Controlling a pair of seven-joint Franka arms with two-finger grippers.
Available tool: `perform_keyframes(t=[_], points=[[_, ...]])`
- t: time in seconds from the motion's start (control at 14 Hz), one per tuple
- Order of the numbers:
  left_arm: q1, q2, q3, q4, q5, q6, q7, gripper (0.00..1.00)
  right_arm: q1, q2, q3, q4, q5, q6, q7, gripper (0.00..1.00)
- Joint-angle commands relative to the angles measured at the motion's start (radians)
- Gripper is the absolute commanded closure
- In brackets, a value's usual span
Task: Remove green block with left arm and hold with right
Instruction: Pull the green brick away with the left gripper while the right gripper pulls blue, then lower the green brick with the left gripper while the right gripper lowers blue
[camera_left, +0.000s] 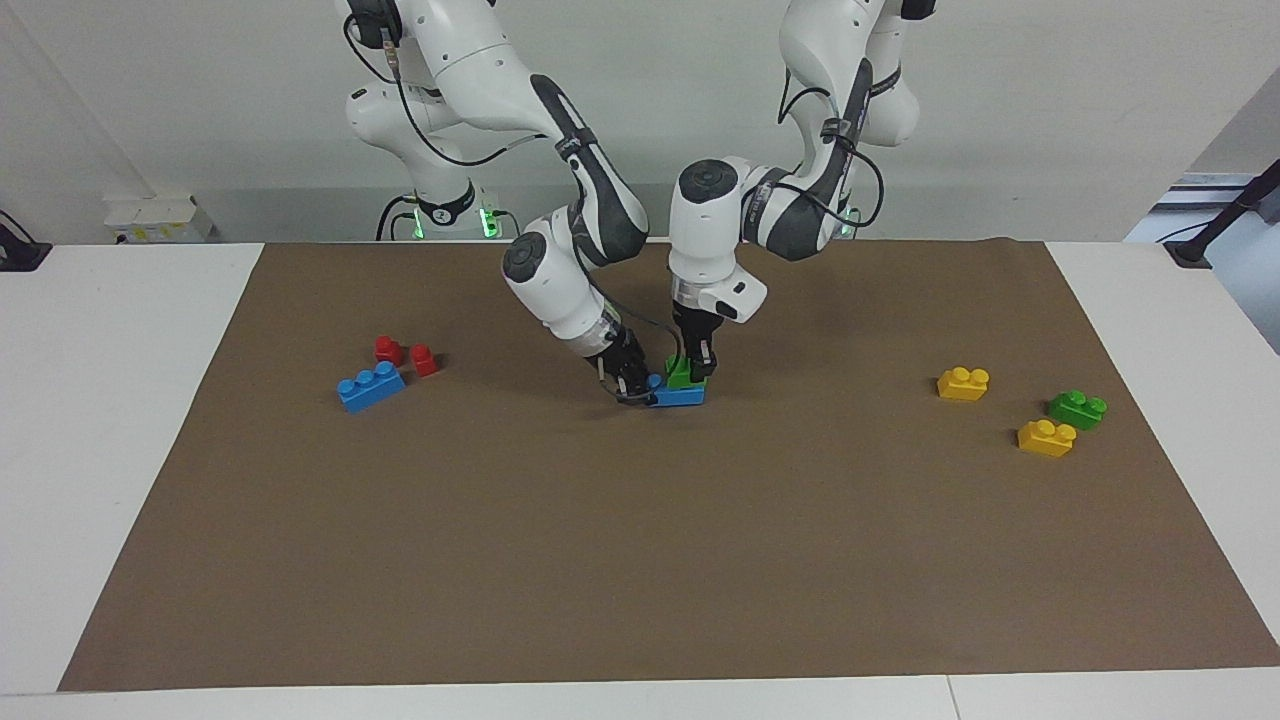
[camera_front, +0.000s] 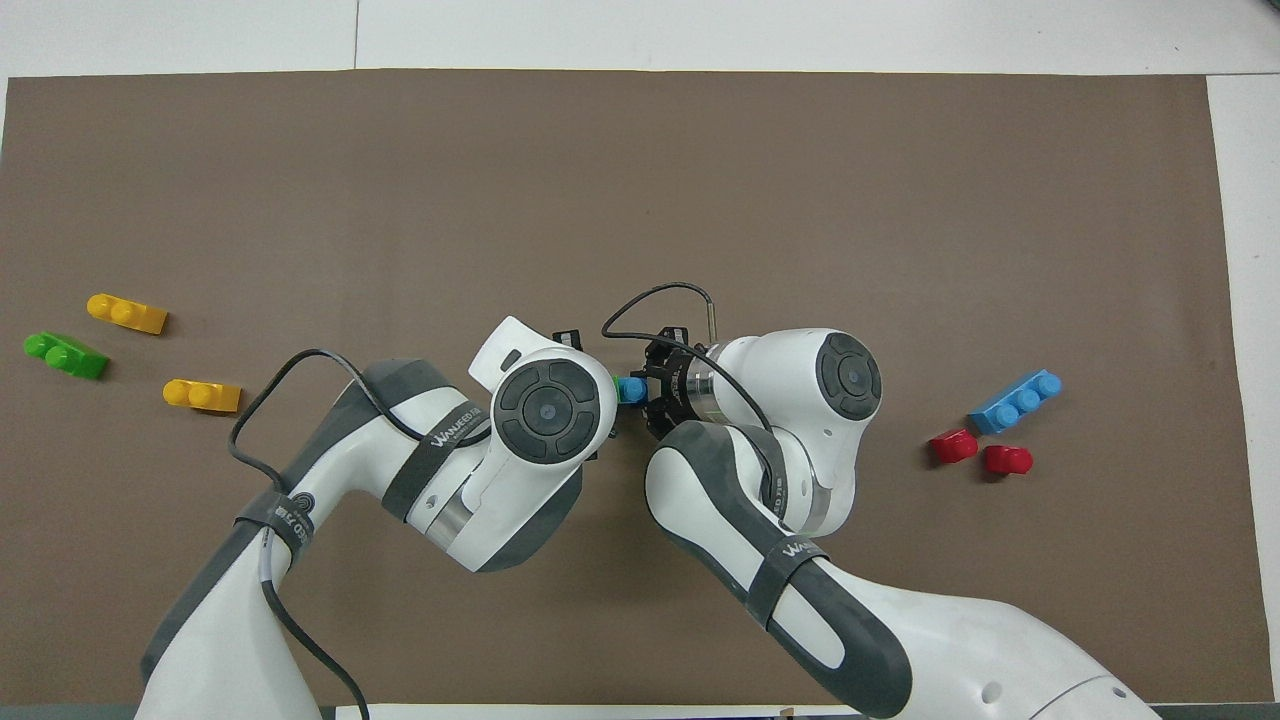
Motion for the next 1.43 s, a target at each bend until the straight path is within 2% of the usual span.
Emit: perform_keyframes(t=[0.0,0.14,0.21,0.43,0.57,0.71,0.86,1.0,1.21,1.36], points=[[0.09,-0.098,0.004,-0.011,-0.032,-0.1,0.169,1.0,-0.014,-0.002,-0.002,0.021,0.019,-0.009,-0.005,1.0],[0.173,-0.123,0.005,0.004,-0.101,-0.139,0.362,1.0,-0.069,-0.028,-0.012,0.057,-0.004,-0.1,-0.037,1.0],[0.22,-0.131,0.005,0.018,-0.115,-0.163,0.45,1.0,-0.125,-0.046,-0.014,0.086,-0.039,-0.183,-0.083,1.0],[0.355,-0.128,0.01,0.058,-0.159,-0.212,0.688,1.0,-0.341,-0.092,-0.014,0.142,-0.183,-0.418,-0.25,1.0],[0.44,-0.119,0.008,0.075,-0.161,-0.211,0.812,1.0,-0.485,-0.097,-0.014,0.15,-0.211,-0.521,-0.394,1.0],[0.521,-0.106,0.008,0.078,-0.161,-0.197,0.955,1.0,-0.624,-0.097,-0.013,0.125,-0.211,-0.541,-0.464,1.0],[0.595,-0.05,0.01,0.101,-0.161,-0.162,1.085,1.0,-0.676,-0.089,-0.014,0.096,-0.221,-0.549,-0.533,1.0],[0.638,0.021,0.011,0.13,-0.156,-0.098,1.141,1.0,-0.712,-0.062,-0.016,0.09,-0.221,-0.547,-0.551,1.0],[0.675,0.137,0.011,0.223,-0.144,-0.077,1.187,1.0,-0.725,-0.045,-0.014,0.073,-0.221,-0.529,-0.576,1.0],[0.679,0.19,0.011,0.236,-0.139,-0.056,1.216,1.0,-0.724,-0.036,-0.014,0.067,-0.221,-0.506,-0.576,1.0]])
